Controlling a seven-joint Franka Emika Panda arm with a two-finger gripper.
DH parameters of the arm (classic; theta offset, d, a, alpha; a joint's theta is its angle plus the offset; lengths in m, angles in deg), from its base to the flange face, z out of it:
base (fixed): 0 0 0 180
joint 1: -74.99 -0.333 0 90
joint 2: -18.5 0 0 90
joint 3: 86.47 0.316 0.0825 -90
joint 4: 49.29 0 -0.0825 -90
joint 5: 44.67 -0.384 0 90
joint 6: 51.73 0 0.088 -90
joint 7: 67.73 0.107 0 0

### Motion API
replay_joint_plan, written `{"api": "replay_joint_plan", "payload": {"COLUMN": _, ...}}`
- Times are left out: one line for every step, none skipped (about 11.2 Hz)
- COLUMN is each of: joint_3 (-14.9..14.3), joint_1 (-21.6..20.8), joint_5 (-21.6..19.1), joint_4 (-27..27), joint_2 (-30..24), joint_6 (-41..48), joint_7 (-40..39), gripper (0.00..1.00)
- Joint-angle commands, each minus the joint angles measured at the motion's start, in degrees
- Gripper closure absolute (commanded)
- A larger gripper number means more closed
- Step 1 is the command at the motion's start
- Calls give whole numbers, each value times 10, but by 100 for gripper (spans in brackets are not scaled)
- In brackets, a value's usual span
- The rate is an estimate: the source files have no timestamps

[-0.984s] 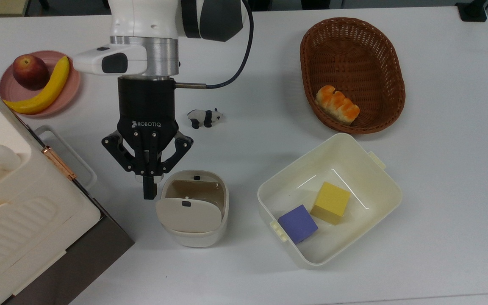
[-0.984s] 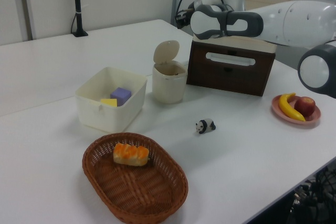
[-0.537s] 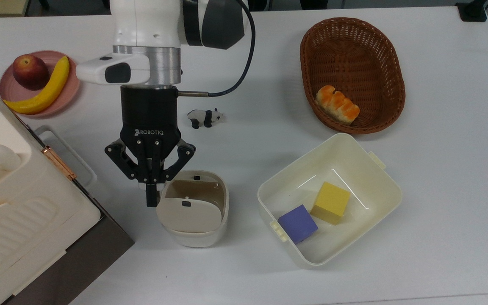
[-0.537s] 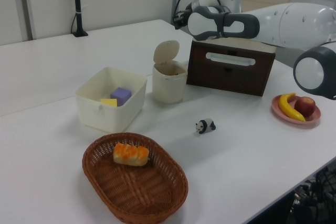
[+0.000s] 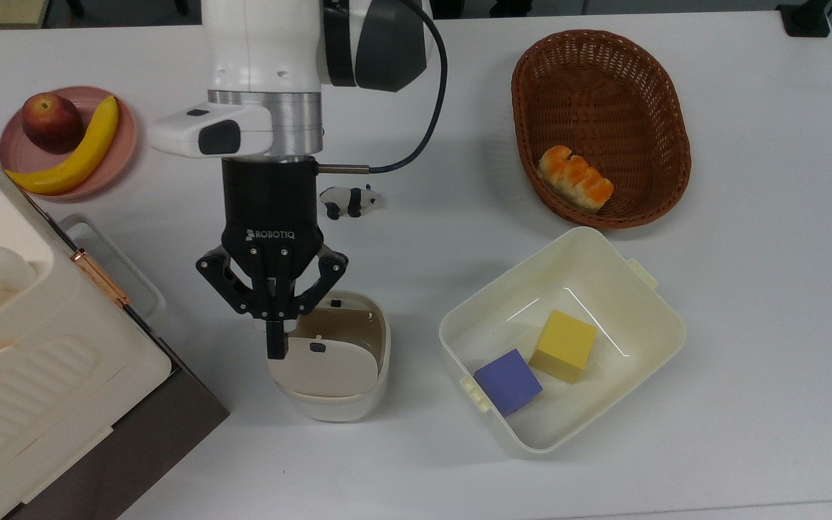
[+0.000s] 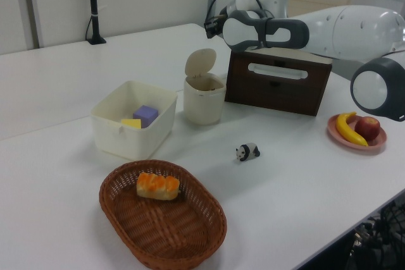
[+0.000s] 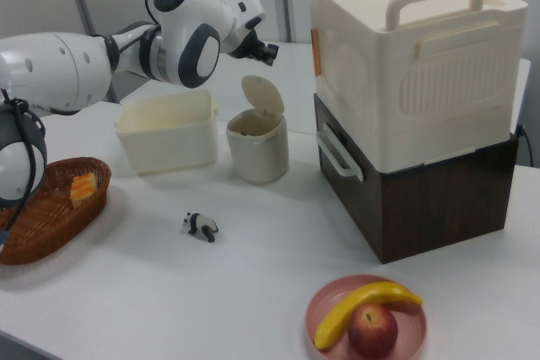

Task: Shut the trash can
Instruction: 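Lower the gripper to push the raised lid down toward the can rim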

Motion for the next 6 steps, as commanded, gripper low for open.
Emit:
{"api": "replay_joint_plan", "payload": {"joint_3": -2, "joint_1": -7, "joint_5": 11, "joint_4": -5, "joint_2": 10, "joint_6": -8, "joint_7": -13, "gripper": 100}}
{"api": "replay_joint_plan", "payload": {"joint_3": 0, "joint_1": -7, "joint_5": 11, "joint_4": 0, "joint_2": 9, "joint_6": -8, "joint_7": -13, "gripper": 100}}
{"api": "replay_joint_plan", "payload": {"joint_3": 0, "joint_1": -7, "joint_5": 12, "joint_4": 2, "joint_2": 10, "joint_6": -8, "joint_7": -13, "gripper": 100}}
{"api": "replay_joint_plan", "payload": {"joint_3": 0, "joint_1": -8, "joint_5": 18, "joint_4": 2, "joint_2": 10, "joint_6": -8, "joint_7": -13, "gripper": 100}}
{"api": "replay_joint_plan", "payload": {"joint_3": 3, "joint_1": -7, "joint_5": 24, "joint_4": 8, "joint_2": 9, "joint_6": -8, "joint_7": -13, "gripper": 100}}
{"api": "replay_joint_plan", "payload": {"joint_3": 8, "joint_1": -7, "joint_5": 30, "joint_4": 12, "joint_2": 8, "joint_6": -8, "joint_7": -13, "gripper": 100}}
